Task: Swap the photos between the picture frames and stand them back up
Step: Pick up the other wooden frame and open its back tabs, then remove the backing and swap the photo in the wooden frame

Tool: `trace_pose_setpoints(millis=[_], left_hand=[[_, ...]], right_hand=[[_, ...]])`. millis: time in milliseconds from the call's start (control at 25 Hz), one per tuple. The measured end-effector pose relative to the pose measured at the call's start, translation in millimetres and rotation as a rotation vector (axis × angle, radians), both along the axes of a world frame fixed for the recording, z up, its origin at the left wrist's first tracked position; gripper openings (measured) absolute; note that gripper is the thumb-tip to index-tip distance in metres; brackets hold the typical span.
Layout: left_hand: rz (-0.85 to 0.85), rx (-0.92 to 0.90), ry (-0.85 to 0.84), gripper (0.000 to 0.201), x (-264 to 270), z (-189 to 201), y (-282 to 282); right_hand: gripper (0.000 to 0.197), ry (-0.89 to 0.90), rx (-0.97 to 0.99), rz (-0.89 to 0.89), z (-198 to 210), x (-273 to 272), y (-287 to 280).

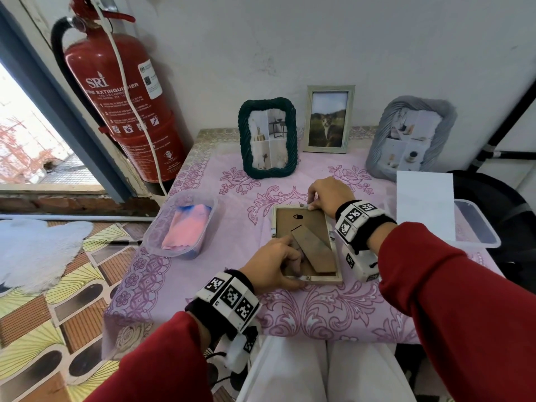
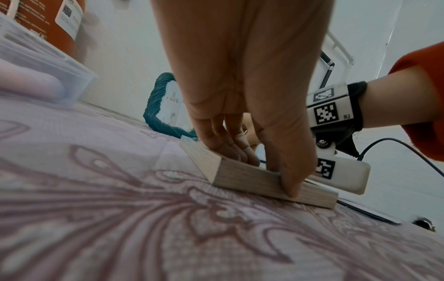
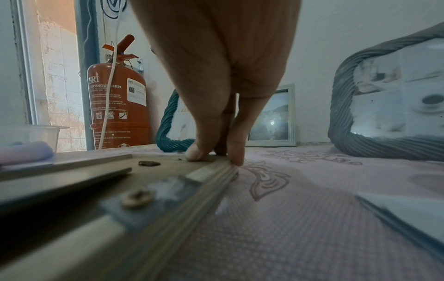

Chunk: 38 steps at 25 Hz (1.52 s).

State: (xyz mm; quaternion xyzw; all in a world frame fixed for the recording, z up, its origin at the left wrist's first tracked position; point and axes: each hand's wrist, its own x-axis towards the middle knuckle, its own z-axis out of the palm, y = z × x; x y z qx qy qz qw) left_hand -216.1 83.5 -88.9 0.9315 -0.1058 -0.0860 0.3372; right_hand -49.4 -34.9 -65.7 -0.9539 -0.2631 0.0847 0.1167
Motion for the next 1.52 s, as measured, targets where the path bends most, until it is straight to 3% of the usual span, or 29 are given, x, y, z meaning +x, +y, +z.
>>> trace_pose_setpoints(millis=[280, 360, 480, 560, 640, 800, 1080, 1240, 1440, 1520], left_hand=[[0.085, -0.056, 0.030, 0.024, -8.1, -4.3, -4.9], [0.124, -0.117, 0.063, 0.021, -9.8, -3.1, -3.7], [0.237, -0.026, -0.084, 0.018, -8.0, -6.1, 2.0], [0.386, -0.013, -0.148, 0.030, -7.7, -8.6, 5.9], [0.511, -0.109, -0.106, 0.041, -7.7, -11.7, 7.7], [0.530, -0.143, -0.084, 0.050, -10.9, -19.4, 8.1], [0.555, -0.203, -0.062, 0.056, -10.9, -21.3, 9.2], [0.591, -0.285, -0.060, 0.055, -11.2, -16.6, 4.3], [0.584, -0.825, 0.122, 0.055, -13.3, -10.1, -3.9], [0.569, -0.917, 0.122, 0.054, -15.7, -9.5, -4.0]], right_hand=[[0.023, -0.124, -0.054, 0.116, -9.4, -15.8, -11.8], [0.030, -0.090, -0.047, 0.136, -9.4, -24.2, -20.4], [0.037, 0.051, 0.028, 0.126, -8.3, -42.6, -29.5], [0.038, 0.046, 0.053, 0.103, -7.7, -57.7, -29.8], [0.040, -0.020, 0.041, 0.058, -10.0, -73.8, -27.0], [0.059, 0.077, -0.029, -0.022, -17.5, -94.0, -24.1], [0.051, 0.167, 0.287, -0.102, -20.2, -91.2, -37.1], [0.055, 0.158, 0.343, -0.110, -26.9, -92.2, -44.4], [0.056, 0.182, 0.432, -0.118, -32.8, -91.1, -46.8], [0.053, 0.211, 0.490, -0.122, -32.9, -91.3, -47.7]])
